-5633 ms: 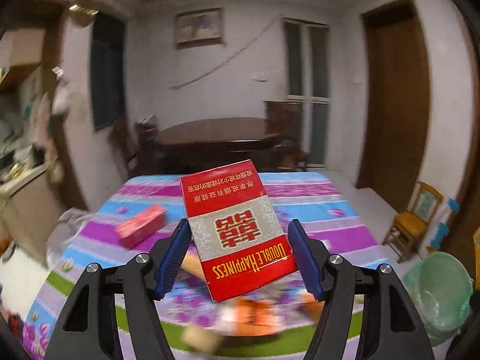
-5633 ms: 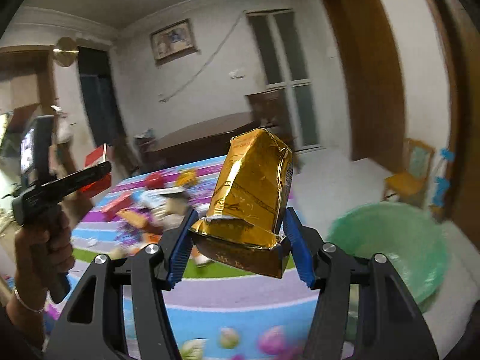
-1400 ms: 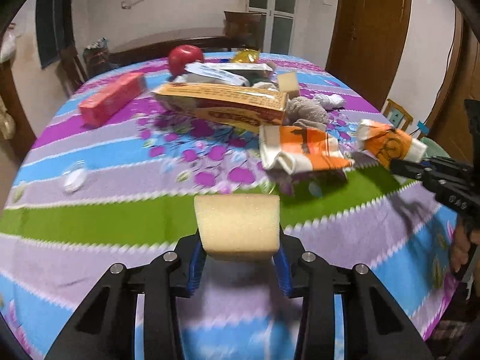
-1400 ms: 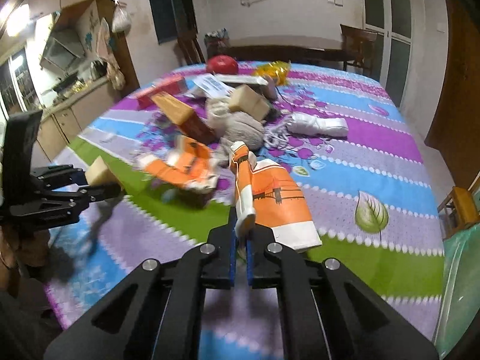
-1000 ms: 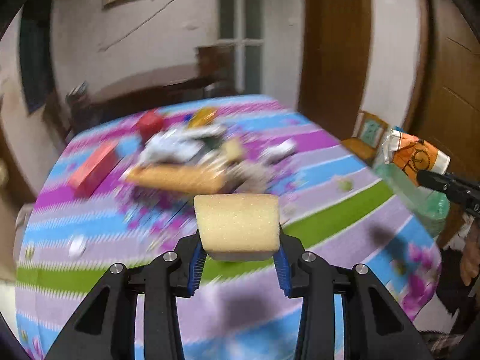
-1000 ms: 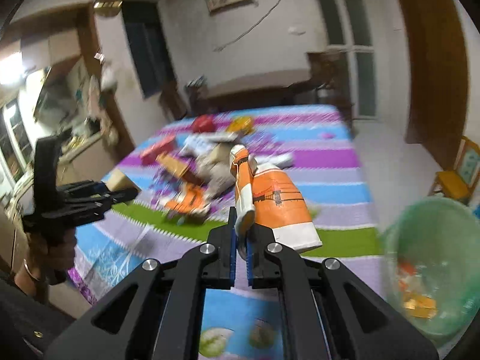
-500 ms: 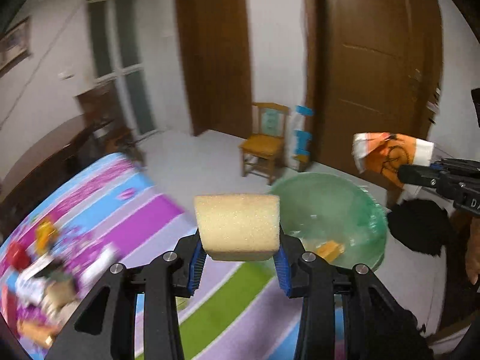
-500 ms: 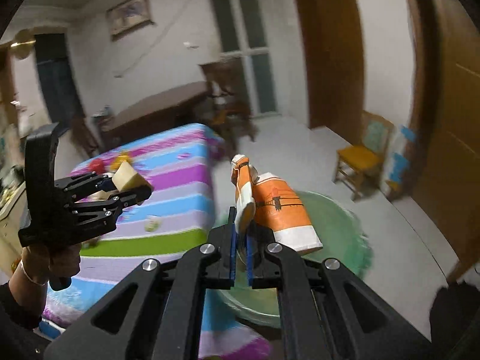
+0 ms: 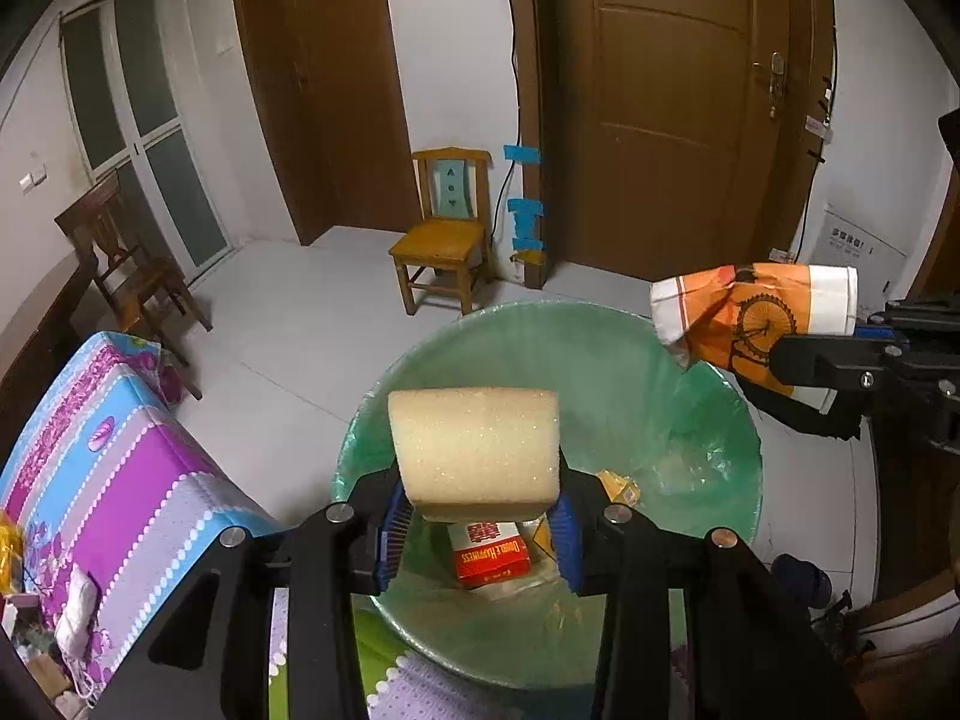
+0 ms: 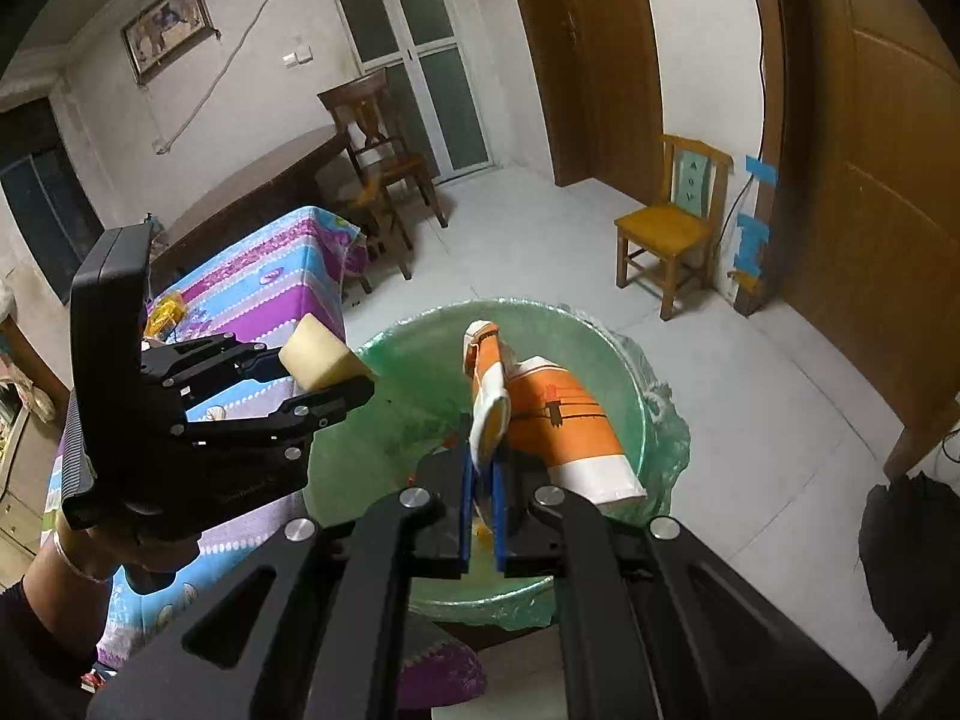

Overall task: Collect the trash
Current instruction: 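Carry both items over the green basin and open both grippers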

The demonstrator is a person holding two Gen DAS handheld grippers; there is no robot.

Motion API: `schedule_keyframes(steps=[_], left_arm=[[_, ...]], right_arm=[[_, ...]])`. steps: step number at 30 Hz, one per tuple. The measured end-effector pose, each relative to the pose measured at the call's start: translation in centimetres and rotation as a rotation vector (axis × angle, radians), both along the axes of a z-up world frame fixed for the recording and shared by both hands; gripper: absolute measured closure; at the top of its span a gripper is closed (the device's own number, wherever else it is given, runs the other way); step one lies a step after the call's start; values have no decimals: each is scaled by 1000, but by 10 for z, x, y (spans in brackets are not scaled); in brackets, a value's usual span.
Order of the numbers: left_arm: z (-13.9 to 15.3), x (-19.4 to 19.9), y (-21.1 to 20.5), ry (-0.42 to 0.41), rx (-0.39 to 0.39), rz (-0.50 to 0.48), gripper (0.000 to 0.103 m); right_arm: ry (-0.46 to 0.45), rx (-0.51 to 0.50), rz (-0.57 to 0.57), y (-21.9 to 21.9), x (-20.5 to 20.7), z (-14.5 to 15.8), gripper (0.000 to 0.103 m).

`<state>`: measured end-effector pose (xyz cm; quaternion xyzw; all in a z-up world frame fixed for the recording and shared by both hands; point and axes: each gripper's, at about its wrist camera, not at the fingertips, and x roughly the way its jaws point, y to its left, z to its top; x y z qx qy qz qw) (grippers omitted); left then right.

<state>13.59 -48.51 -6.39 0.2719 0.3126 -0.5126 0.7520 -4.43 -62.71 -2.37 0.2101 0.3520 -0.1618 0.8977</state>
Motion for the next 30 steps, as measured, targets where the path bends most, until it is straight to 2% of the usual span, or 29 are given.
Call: schedule_keyframes(steps=[10,12,13,14,15,16,30], left_arm=[[-8,11,7,-4,3,4,62],[-9,13,6,-8,4,6,61],[-9,12,6,-13,5,9,56],[-10,13,5,-12,12,16,36],[-9,14,5,-12,6,19,29],[-8,14,6,-17,-5,21,28],[2,18,18,-28,-21,57,28]], right_arm=[[20,13,9,-1,13,-6,99],[23,7,7,-1,14,-5,96],[27,0,2,-1,16,-6,96],[38,3,-8,-3,17,-7,89],[40,11,-14,-5,18,-8,88],[40,12,-22,-7,18,-9,88],[28,-10,-28,-2,16,-8,88]])
